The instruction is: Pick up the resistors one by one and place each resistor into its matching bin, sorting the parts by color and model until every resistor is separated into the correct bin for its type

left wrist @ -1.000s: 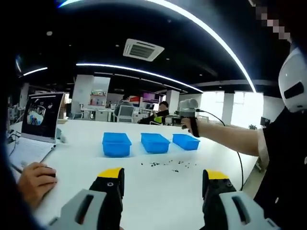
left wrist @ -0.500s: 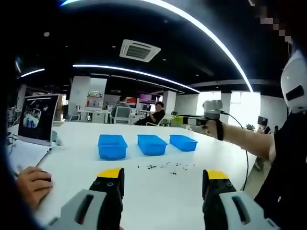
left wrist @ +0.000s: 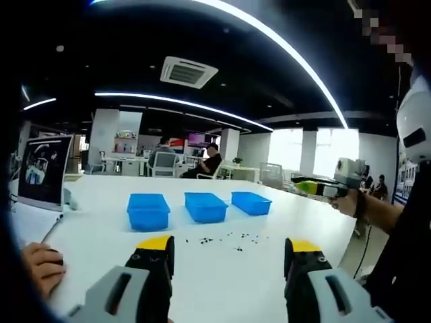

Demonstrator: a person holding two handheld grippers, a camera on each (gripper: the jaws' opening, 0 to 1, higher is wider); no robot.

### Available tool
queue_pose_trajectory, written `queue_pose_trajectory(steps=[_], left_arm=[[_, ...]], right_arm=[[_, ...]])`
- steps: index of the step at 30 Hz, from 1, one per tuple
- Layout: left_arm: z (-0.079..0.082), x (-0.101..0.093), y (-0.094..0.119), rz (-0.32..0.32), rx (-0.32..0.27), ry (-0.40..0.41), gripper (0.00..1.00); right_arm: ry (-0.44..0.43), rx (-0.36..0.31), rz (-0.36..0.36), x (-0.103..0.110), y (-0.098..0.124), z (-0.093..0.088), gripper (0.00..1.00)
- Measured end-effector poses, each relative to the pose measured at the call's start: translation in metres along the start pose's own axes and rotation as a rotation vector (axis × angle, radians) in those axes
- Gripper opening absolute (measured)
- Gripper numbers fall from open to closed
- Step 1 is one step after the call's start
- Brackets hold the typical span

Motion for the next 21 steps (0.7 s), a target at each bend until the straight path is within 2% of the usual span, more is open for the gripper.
queue_pose_trajectory(steps=[3, 7, 11, 15, 21], left_arm=[[0.001, 0.0, 0.0, 0.0, 0.001, -0.002, 0.67], [0.001, -0.001, -0.001, -0.003, 0.002, -0.005, 0.67], [0.002, -0.004, -0.001, -0.01, 0.001, -0.008, 0.67], [0.002, -0.005, 0.0, -0.011, 0.001, -0.008, 0.67], [-0.002, -0.002, 0.005, 0.0, 0.008, -0.004, 0.67]], right_arm=[[-0.016, 0.0, -0.027, 0.004, 0.019, -0.006, 0.42], [-0.006, 0.009, -0.042, 0.007, 0.029, -0.008, 0.42], [0.004, 0.011, -0.034, 0.007, 0.027, -0.006, 0.41], [-0.002, 0.046, -0.003, 0.005, 0.021, -0.01, 0.38], [0.01, 0.156, 0.072, 0.001, 0.008, -0.018, 0.38]])
Point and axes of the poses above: the point that each gripper's makers call its tool centre point, and the gripper's own axes: y roughly backward along the fingers, x roughly to its left, z roughly out of its top, the point moved 3 cm from there along y, roughly backward along the fingers, and after that the axes turned 1 degree about -y, right-handed, at the moved point
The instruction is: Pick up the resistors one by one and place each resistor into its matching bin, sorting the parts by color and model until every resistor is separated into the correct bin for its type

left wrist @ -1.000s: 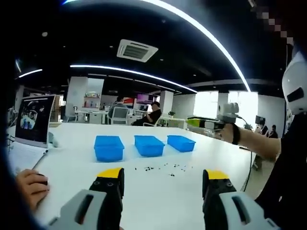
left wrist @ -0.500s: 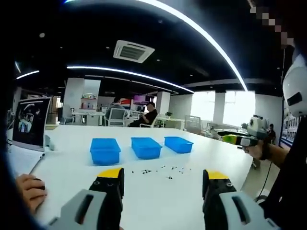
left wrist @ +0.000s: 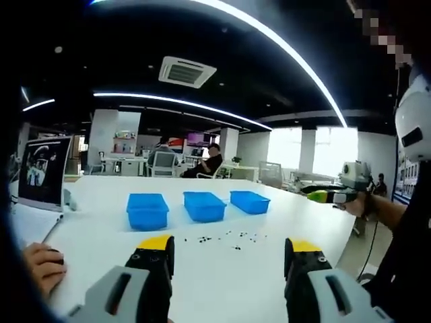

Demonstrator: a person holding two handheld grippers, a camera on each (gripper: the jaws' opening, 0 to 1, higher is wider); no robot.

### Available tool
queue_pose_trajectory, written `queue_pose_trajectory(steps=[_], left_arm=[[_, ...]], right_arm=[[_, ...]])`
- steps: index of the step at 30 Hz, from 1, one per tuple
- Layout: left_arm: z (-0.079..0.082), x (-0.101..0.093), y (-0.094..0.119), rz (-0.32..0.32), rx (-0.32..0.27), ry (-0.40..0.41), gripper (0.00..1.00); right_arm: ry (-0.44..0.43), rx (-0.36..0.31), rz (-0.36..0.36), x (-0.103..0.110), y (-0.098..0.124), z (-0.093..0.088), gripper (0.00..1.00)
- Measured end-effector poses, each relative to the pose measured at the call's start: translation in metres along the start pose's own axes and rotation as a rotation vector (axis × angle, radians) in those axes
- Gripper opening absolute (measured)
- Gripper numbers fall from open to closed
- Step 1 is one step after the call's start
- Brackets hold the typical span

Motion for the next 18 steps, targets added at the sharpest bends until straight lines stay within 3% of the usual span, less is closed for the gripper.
queue_pose_trajectory(steps=[10, 18], left_arm=[[-0.008, 0.004, 0.004, 0.01, 0.03, 0.01, 0.67], [-0.012, 0.005, 0.006, 0.015, 0.031, 0.022, 0.67]], right_arm=[[0.13, 0.228, 0.227, -0.006, -0.032, 0.001, 0.35], [0.286, 0.393, 0.375, -0.008, -0.066, -0.004, 0.35]])
Point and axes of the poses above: the point that each gripper's makers call its tool centre point, and the gripper's own axes: y roughly backward along the fingers, x roughly to its left, z roughly out of its top, the point moved 3 cm from there along y, roughly backward along the fingers, and after that the axes turned 1 degree about -y, right-handed, at the moved point
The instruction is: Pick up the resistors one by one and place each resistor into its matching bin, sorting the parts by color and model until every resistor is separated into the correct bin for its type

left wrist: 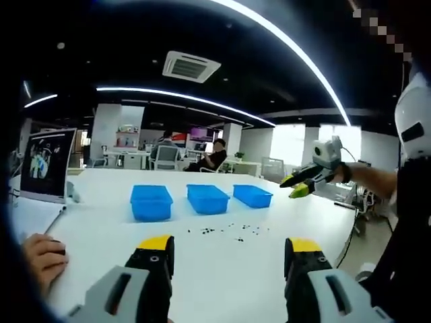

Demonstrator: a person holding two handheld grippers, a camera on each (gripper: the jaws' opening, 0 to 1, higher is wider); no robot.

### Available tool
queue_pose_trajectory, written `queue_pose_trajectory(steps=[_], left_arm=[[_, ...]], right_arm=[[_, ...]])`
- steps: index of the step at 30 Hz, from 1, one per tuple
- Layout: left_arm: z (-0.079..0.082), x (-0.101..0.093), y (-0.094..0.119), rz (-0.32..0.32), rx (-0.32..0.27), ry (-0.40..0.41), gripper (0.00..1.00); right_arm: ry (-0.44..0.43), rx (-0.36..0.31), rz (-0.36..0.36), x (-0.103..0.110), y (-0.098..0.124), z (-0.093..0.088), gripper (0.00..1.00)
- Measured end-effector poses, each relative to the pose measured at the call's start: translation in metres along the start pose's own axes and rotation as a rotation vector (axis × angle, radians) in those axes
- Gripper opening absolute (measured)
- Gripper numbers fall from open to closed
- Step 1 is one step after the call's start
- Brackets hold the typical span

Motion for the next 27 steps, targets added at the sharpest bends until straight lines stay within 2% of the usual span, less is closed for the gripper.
queue_pose_trajectory(steps=[3, 7, 10, 17, 27], left_arm=[[-0.001, 0.001, 0.001, 0.002, -0.001, 0.007, 0.67], [-0.001, 0.005, 0.003, 0.012, 0.001, 0.008, 0.67], [0.002, 0.007, 0.005, 0.019, -0.005, 0.009, 0.67], [0.005, 0.007, 0.007, 0.031, -0.005, -0.001, 0.67], [0.001, 0.004, 0.006, 0.029, -0.003, 0.008, 0.67]], right_arm=[[0.04, 0.068, 0.068, -0.002, -0.016, -0.002, 0.35], [0.152, 0.184, 0.152, -0.006, -0.038, -0.009, 0.34], [0.165, 0.211, 0.187, -0.011, -0.05, -0.008, 0.32], [0.234, 0.32, 0.273, -0.017, -0.089, -0.011, 0.3], [0.31, 0.443, 0.339, -0.008, -0.114, -0.031, 0.26]])
Point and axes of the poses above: the point that each gripper's makers call its tool centre point, and the gripper's own axes: y roughly backward along the fingers, x roughly to its left, z roughly out of its top, the point moved 3 cm from there along y, roughly backward along the fingers, and after that the axes turned 1 degree about -y, right-handed, at the moved point
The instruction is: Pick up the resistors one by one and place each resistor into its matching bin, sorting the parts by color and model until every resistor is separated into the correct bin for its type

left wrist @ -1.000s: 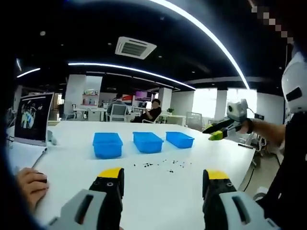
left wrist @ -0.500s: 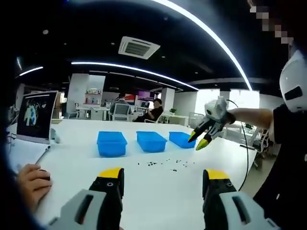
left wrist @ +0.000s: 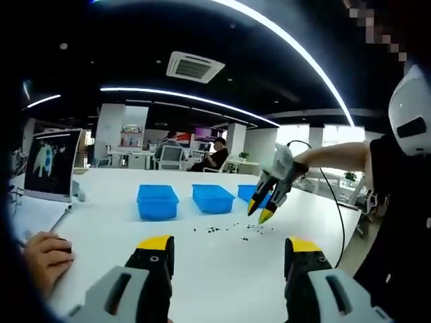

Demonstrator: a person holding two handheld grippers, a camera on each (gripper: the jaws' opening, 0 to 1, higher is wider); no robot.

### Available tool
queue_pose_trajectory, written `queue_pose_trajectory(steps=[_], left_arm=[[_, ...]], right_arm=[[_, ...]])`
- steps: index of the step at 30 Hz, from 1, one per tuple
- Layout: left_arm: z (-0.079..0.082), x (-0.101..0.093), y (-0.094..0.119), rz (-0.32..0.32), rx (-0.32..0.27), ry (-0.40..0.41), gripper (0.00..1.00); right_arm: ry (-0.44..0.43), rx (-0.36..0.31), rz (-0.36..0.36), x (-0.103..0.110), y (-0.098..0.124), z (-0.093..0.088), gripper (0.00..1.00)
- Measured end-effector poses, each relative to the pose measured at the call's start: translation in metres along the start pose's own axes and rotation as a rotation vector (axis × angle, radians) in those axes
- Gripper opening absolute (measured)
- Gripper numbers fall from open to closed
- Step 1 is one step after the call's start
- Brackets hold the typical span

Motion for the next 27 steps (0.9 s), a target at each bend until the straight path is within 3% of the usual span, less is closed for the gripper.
queue_pose_trajectory(steps=[7, 27], left_arm=[[-0.006, -0.002, 0.001, -0.002, 0.008, 0.009, 0.67], [-0.01, 0.004, 0.005, 0.014, 0.003, 0.018, 0.67]], right_arm=[[-0.006, 0.037, 0.026, -0.004, -0.013, -0.008, 0.22], [-0.017, 0.08, 0.092, -0.006, -0.025, -0.007, 0.1]])
Point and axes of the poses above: the point that each gripper's makers call its tool centre point, and the gripper's own axes: y roughly backward along the fingers, x roughly to its left, z roughly out of its top, the point moved 3 cm from there along y, roughly backward along the fingers, and after that the axes turned 1 degree about -y, right-handed, at the moved point
